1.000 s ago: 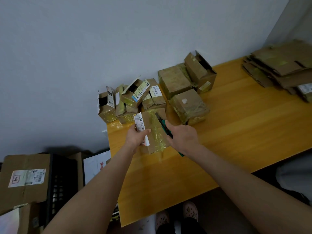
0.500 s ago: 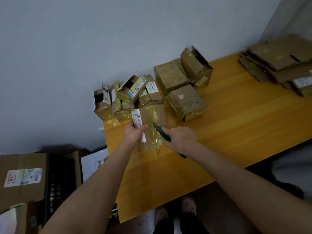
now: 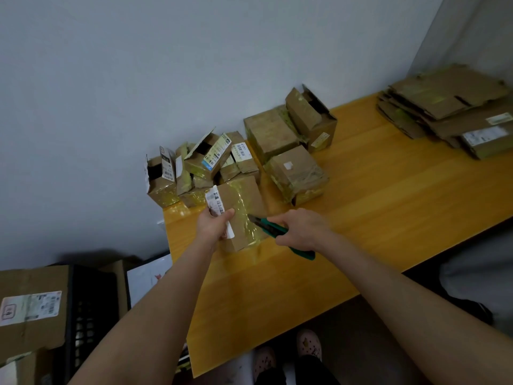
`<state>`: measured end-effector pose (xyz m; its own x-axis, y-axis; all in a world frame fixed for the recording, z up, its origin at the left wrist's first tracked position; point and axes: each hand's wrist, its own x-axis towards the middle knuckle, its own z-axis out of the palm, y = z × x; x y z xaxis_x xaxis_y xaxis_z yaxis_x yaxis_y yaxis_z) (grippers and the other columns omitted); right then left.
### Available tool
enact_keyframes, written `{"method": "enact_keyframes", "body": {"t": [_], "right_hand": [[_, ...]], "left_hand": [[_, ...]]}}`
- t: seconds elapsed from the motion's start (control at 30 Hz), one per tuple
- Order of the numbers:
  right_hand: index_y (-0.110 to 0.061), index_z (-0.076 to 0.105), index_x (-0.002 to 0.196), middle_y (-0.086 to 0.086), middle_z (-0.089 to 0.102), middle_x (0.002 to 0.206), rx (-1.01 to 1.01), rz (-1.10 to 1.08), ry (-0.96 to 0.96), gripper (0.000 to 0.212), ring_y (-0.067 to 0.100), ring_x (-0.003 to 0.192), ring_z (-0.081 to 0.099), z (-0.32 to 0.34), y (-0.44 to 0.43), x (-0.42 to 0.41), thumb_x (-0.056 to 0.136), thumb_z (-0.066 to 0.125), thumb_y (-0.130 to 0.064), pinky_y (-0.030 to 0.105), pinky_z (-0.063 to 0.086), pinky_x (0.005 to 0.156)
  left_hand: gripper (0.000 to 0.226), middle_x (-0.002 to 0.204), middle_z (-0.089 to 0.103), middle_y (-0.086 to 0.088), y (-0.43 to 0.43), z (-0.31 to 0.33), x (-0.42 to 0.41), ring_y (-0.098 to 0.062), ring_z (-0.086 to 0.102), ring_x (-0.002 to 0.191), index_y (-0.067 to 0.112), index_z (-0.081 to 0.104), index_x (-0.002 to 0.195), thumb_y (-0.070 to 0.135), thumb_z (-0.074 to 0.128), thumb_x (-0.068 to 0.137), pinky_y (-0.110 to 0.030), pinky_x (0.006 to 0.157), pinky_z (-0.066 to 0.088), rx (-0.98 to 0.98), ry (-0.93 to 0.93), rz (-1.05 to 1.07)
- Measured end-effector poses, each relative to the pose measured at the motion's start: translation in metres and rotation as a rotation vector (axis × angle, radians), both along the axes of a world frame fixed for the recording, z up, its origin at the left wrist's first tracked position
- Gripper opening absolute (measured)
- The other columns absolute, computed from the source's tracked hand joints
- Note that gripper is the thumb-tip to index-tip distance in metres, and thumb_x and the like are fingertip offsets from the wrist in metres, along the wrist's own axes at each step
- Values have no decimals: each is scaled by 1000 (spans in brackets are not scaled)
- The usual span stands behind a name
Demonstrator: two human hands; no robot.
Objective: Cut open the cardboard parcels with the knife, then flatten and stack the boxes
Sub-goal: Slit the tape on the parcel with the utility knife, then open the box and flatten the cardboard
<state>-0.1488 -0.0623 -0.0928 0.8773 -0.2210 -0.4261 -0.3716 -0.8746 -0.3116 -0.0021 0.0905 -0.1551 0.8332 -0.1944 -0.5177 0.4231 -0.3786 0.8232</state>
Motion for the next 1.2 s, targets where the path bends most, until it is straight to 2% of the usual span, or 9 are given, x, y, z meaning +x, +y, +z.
{"method": "enact_keyframes", "body": {"t": [0.17,0.27,0.4,0.63,0.77,0.87,1.0,1.1,1.2], "right_hand": [[-39,32,147,-3,65,104,128,-372,-291,60,16,87,62,-11,-23,-9,92,54,-40,30,54,64],[-31,41,144,-1,61,121,168,-428,-94,53,19,102,61,-29,-41,-1,94,53,-44,31,53,72],[-19,52,134,5,64,112,206,-553,11,37,23,93,62,-76,-51,-6,100,47,-33,34,50,71],[-19,54,133,9,60,121,3,-720,125,39,29,108,57,-120,-92,-22,99,48,-37,37,50,84],[-18,54,130,10,51,129,-288,-531,21,40,29,121,45,-100,-76,-12,98,47,-42,40,43,92],[-19,45,139,2,55,132,168,-445,-127,61,24,117,55,-78,-44,9,90,54,-54,37,49,90],[-17,43,140,2,59,129,941,-781,-68,72,22,111,60,-68,-3,27,80,74,-42,41,51,93],[-20,42,140,4,61,126,1007,-779,-93,68,23,110,61,-65,1,27,81,74,-33,43,51,93],[-21,40,143,5,59,131,975,-737,-137,72,26,115,59,-61,5,26,80,76,-29,44,50,96]], "left_hand": [[42,115,65,-13,17,-5,9,-27,63,91,8,55,124,26,69,89,-41,71,54,52,133,-46],[48,112,67,-8,22,-9,3,-28,63,99,13,56,127,34,70,87,-42,82,52,48,156,-181],[47,113,69,-11,22,-9,-3,-30,63,98,17,60,124,40,71,84,-44,88,53,19,203,-243],[51,107,73,-6,31,-19,-5,-31,66,105,17,59,127,34,75,81,-46,91,53,61,163,-247],[39,108,72,-6,24,-19,-12,-29,66,104,19,64,119,30,74,83,-47,91,52,75,146,-230],[44,111,70,-10,11,-13,-15,-26,68,99,16,62,123,27,74,83,-44,85,54,57,120,-225],[51,113,69,-4,-2,-1,-18,-20,67,101,17,57,129,30,74,83,-41,91,52,34,107,-272],[69,121,65,-6,1,4,-21,-19,65,101,16,44,139,34,76,81,-38,88,54,53,136,-323],[60,116,67,-9,-2,5,-27,-18,67,93,9,52,131,26,78,80,-29,77,54,53,113,-323]]}}
